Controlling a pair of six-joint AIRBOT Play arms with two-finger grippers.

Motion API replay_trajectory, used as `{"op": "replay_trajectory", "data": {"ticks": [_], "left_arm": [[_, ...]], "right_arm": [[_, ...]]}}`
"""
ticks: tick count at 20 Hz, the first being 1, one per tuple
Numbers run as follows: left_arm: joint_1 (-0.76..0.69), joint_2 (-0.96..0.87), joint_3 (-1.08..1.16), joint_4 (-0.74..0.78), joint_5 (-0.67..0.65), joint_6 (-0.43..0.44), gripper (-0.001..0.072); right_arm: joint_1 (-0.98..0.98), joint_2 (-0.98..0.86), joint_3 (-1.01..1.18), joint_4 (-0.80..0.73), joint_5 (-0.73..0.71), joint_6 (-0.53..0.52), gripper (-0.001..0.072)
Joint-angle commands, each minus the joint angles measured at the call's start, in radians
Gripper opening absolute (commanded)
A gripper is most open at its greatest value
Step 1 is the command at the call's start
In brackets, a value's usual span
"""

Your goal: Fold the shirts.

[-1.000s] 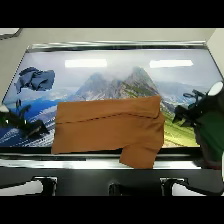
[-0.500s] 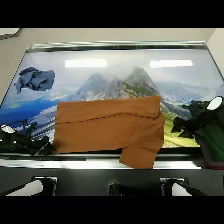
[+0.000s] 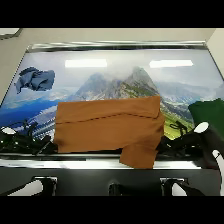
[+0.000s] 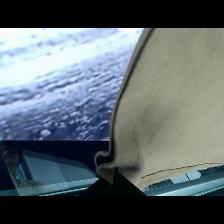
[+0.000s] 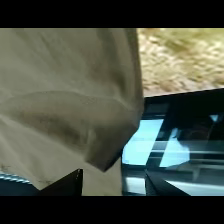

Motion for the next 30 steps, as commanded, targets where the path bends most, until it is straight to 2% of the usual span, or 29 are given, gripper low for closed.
{"op": "replay_trajectory", "data": {"ticks": [1,2,5,6,7,8,10,13,15,17,21,23,25,27,30], "left_arm": [[0.001,0.003,-0.001,0.001,0.031,0.001,0.0040],[0.001,0.005,-0.001,0.001,0.031,0.000,0.0040],[0.001,0.005,-0.001,-0.007,0.031,0.000,0.0040],[0.001,0.005,-0.001,-0.007,0.032,0.000,0.0040],[0.001,0.005,-0.001,-0.007,0.033,0.001,0.0040],[0.001,0.005,0.000,-0.007,0.032,0.001,0.0040],[0.001,0.012,0.013,-0.008,0.022,0.031,0.0039],[0.001,0.089,0.094,-0.068,0.004,0.074,0.0037],[-0.004,0.142,0.173,-0.134,0.002,0.047,0.0036],[-0.041,0.134,0.275,-0.141,0.015,0.000,0.0035],[-0.135,-0.023,0.515,-0.141,0.096,-0.085,0.0035],[-0.175,-0.171,0.654,-0.141,0.089,-0.114,0.0036],[-0.187,-0.316,0.778,-0.141,0.062,-0.164,0.0037],[-0.186,-0.435,0.863,-0.141,0.014,-0.192,0.0037],[-0.186,-0.540,0.896,-0.134,-0.026,-0.194,0.0037]], "right_arm": [[0.000,0.008,-0.100,0.069,-0.114,-0.063,0.0499],[0.000,0.005,-0.111,0.073,-0.138,-0.065,0.0487],[0.000,-0.014,-0.121,0.100,-0.183,-0.066,0.0355],[0.000,-0.020,-0.121,0.111,-0.186,-0.071,0.0269],[0.000,-0.023,-0.121,0.117,-0.185,-0.073,0.0094],[0.000,-0.021,-0.121,0.119,-0.177,-0.082,0.0037],[0.000,-0.008,-0.108,0.124,-0.134,-0.138,0.0035],[0.000,0.069,-0.026,0.132,-0.096,-0.142,0.0033],[0.000,0.100,0.092,0.133,-0.068,-0.084,0.0030],[0.000,0.074,0.232,0.138,-0.100,-0.022,0.0029],[0.082,-0.159,0.559,0.158,-0.193,0.007,0.0029],[0.161,-0.333,0.709,0.146,-0.255,0.025,0.0030],[0.190,-0.496,0.836,0.141,-0.268,0.087,0.0030],[0.212,-0.617,0.924,0.166,-0.233,0.107,0.0032],[0.218,-0.682,0.937,0.165,-0.237,0.108,0.0034]]}}
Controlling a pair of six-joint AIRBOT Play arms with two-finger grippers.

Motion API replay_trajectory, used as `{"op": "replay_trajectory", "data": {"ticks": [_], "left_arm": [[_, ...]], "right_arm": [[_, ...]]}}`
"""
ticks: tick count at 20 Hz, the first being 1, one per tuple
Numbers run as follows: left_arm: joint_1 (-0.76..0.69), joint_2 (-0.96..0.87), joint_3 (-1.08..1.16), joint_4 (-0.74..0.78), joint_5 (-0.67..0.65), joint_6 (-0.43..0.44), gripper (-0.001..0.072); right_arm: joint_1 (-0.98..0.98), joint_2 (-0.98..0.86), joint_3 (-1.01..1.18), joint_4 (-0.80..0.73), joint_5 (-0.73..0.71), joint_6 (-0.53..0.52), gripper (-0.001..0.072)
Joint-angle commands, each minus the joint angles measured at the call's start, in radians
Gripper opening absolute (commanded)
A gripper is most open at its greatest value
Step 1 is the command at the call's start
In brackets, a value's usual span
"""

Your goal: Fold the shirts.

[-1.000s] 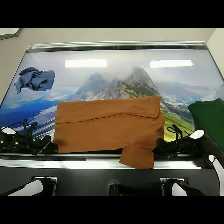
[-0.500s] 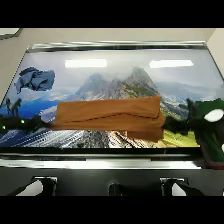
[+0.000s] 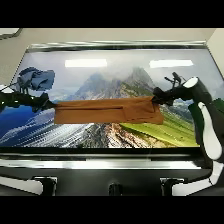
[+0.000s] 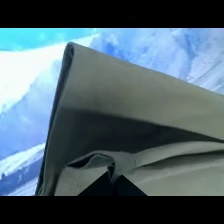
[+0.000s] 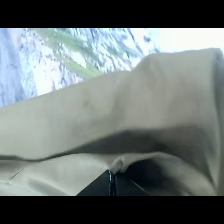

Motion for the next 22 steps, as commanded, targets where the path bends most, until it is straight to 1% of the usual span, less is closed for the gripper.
{"op": "replay_trajectory", "data": {"ticks": [1,2,3,4,5,6,7,8,9,10,13,15,18,21,22], "left_arm": [[-0.006,-0.140,0.071,0.031,-0.063,-0.048,0.0037],[-0.006,-0.154,0.071,0.078,-0.074,-0.069,0.0037],[-0.007,-0.162,0.071,0.095,-0.074,-0.074,0.0037],[-0.006,-0.164,0.072,0.084,-0.066,-0.064,0.0053],[-0.006,-0.163,0.079,0.050,-0.067,-0.031,0.0223],[-0.004,-0.161,0.093,0.021,-0.072,-0.019,0.0498],[-0.002,-0.153,0.116,0.016,-0.082,-0.018,0.0631],[0.003,-0.141,0.141,0.016,-0.093,-0.016,0.0631],[0.011,-0.122,0.165,0.016,-0.100,-0.003,0.0630],[0.020,-0.100,0.182,0.016,-0.101,-0.003,0.0631],[0.037,-0.013,0.191,0.016,-0.085,-0.003,0.0629],[0.029,0.038,0.191,0.016,-0.086,-0.004,0.0625],[-0.008,0.109,0.191,0.015,-0.097,-0.004,0.0625],[-0.069,0.170,0.191,0.014,-0.097,-0.003,0.0625],[-0.093,0.185,0.191,0.014,-0.097,-0.003,0.0624]], "right_arm": [[0.017,-0.108,0.065,0.003,-0.013,0.022,0.0034],[0.017,-0.108,0.065,-0.008,-0.020,0.022,0.0035],[0.017,-0.108,0.065,-0.009,-0.021,0.022,0.0035],[0.017,-0.108,0.065,-0.008,-0.021,0.022,0.0036],[0.017,-0.106,0.066,-0.001,-0.017,0.023,0.0062],[0.011,-0.098,0.067,0.002,-0.002,0.029,0.0235],[0.000,-0.082,0.074,0.001,0.030,0.021,0.0437],[-0.023,-0.060,0.081,0.005,0.070,-0.025,0.0554],[-0.063,-0.035,0.084,0.002,0.114,-0.075,0.0633],[-0.119,-0.023,0.084,-0.009,0.158,-0.089,0.0720],[-0.273,-0.070,0.083,-0.018,0.306,-0.075,0.0720],[-0.296,-0.125,0.083,-0.018,0.364,-0.065,0.0720],[-0.253,-0.201,0.083,0.008,0.351,-0.083,0.0720],[-0.184,-0.245,0.083,0.188,0.318,-0.182,0.0720],[-0.156,-0.248,0.083,0.205,0.291,-0.186,0.0720]]}}
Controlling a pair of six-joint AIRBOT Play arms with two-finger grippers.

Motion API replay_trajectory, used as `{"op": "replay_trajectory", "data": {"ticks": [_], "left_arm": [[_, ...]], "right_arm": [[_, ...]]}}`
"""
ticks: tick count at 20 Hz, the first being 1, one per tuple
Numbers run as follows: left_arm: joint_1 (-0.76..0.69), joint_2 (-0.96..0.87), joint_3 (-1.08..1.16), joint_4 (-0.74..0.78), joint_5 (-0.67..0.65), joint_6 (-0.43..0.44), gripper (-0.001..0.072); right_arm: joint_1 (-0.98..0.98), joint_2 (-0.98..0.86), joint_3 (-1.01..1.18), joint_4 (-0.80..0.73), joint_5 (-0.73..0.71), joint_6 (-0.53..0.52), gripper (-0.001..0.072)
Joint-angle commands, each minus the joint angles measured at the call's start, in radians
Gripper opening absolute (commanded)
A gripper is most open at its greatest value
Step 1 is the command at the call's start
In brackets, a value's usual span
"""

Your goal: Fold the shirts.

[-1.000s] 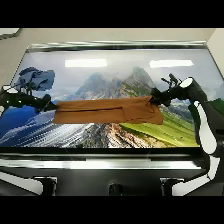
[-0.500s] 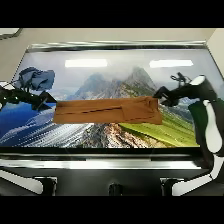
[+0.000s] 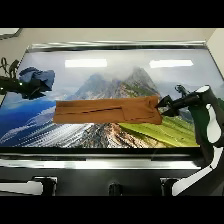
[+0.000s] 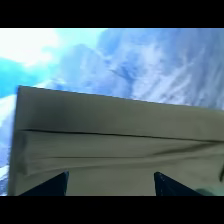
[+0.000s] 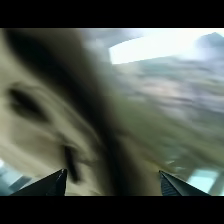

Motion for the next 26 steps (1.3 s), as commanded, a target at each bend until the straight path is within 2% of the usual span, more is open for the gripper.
{"op": "replay_trajectory", "data": {"ticks": [1,2,3,4,5,6,7,8,9,12,14,17,19,23,26], "left_arm": [[-0.074,0.065,0.002,-0.001,0.000,0.001,0.0624],[-0.105,0.071,0.002,-0.001,0.000,0.001,0.0624],[-0.135,0.071,0.002,-0.001,0.000,0.002,0.0623],[-0.171,0.066,0.001,0.000,0.001,0.010,0.0608],[-0.207,0.059,0.000,0.000,0.005,0.028,0.0528],[-0.250,0.051,-0.012,0.000,0.027,0.035,0.0365],[-0.295,0.042,-0.034,0.000,0.063,0.035,0.0184],[-0.351,0.032,-0.069,0.000,0.117,0.035,0.0079],[-0.407,0.018,-0.107,-0.001,0.170,0.034,0.0040],[-0.579,-0.068,-0.200,-0.019,0.303,-0.016,0.0040],[-0.651,-0.145,-0.210,-0.093,0.373,-0.048,0.0040],[-0.723,-0.243,-0.210,-0.312,0.453,-0.042,0.0040],[-0.770,-0.286,-0.209,-0.449,0.490,0.008,0.0040],[-0.896,-0.361,-0.209,-0.581,0.494,-0.008,0.0039],[-0.935,-0.370,-0.208,-0.685,0.582,0.039,0.0039]], "right_arm": [[0.084,-0.037,0.000,0.097,-0.068,-0.058,0.0717],[0.114,-0.037,0.000,0.097,-0.086,-0.048,0.0703],[0.143,-0.036,0.001,0.097,-0.102,-0.040,0.0616],[0.170,-0.027,0.001,0.096,-0.111,-0.024,0.0408],[0.191,-0.008,0.001,0.096,-0.115,-0.014,0.0143],[0.207,0.019,0.001,0.094,-0.114,0.000,0.0049],[0.220,0.058,0.000,0.090,-0.113,0.007,0.0035],[0.236,0.108,0.000,0.076,-0.110,0.019,0.0034],[0.250,0.163,0.000,0.056,-0.102,0.042,0.0034],[0.301,0.344,0.000,-0.041,-0.059,0.166,0.0033],[0.332,0.452,0.000,-0.082,-0.005,0.228,0.0033],[0.370,0.586,0.000,-0.125,0.060,0.321,0.0033],[0.383,0.650,0.000,-0.137,0.106,0.362,0.0033],[0.383,0.740,0.000,-0.165,0.130,0.419,0.0033],[0.383,0.756,0.000,-0.183,0.135,0.436,0.0034]]}}
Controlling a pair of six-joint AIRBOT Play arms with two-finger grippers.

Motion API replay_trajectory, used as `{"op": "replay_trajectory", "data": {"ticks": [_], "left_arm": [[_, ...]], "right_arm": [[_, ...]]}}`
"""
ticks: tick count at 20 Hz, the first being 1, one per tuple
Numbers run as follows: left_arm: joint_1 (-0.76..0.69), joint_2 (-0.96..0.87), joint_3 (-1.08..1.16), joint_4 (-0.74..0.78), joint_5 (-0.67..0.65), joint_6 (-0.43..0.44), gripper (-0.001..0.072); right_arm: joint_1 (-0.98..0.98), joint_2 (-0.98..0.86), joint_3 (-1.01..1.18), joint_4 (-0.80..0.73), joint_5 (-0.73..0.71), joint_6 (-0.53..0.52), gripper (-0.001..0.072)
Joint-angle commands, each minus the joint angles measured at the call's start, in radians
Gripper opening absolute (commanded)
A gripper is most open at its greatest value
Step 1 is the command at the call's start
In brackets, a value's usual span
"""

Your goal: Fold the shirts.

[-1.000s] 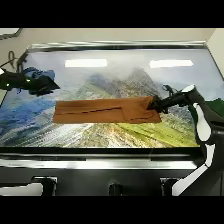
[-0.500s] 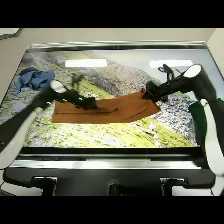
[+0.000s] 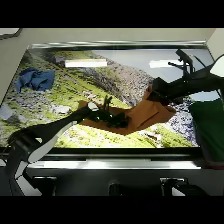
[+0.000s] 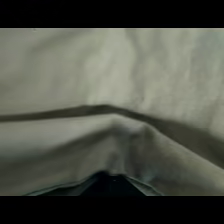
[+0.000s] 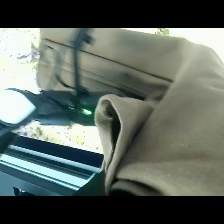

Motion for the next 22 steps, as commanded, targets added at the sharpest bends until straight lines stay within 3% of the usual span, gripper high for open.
{"op": "replay_trajectory", "data": {"ticks": [1,7,13,17,18,19,20,22], "left_arm": [[-0.026,-0.002,0.000,-0.113,0.093,0.045,0.0038],[0.314,0.311,-0.001,0.218,0.038,0.057,0.0039],[0.698,0.645,-0.001,0.249,-0.037,0.075,0.0039],[0.792,0.795,-0.001,0.290,-0.119,0.080,0.0039],[0.791,0.819,-0.001,0.319,-0.132,0.080,0.0039],[0.786,0.833,-0.001,0.338,-0.145,0.079,0.0039],[0.781,0.840,-0.001,0.349,-0.159,0.079,0.0040],[0.777,0.838,-0.002,0.366,-0.180,0.080,0.0039]], "right_arm": [[0.003,0.029,0.001,-0.026,0.008,0.039,0.0034],[0.138,-0.125,0.001,0.062,-0.170,0.038,0.0033],[0.410,-0.426,0.001,0.332,-0.554,0.050,0.0034],[0.502,-0.622,0.001,0.534,-0.729,0.049,0.0038],[0.517,-0.659,0.001,0.589,-0.747,0.048,0.0166],[0.524,-0.684,0.001,0.652,-0.766,0.021,0.0501],[0.523,-0.690,0.001,0.725,-0.772,-0.070,0.0644],[0.478,-0.655,0.001,0.764,-0.763,-0.143,0.0642]]}}
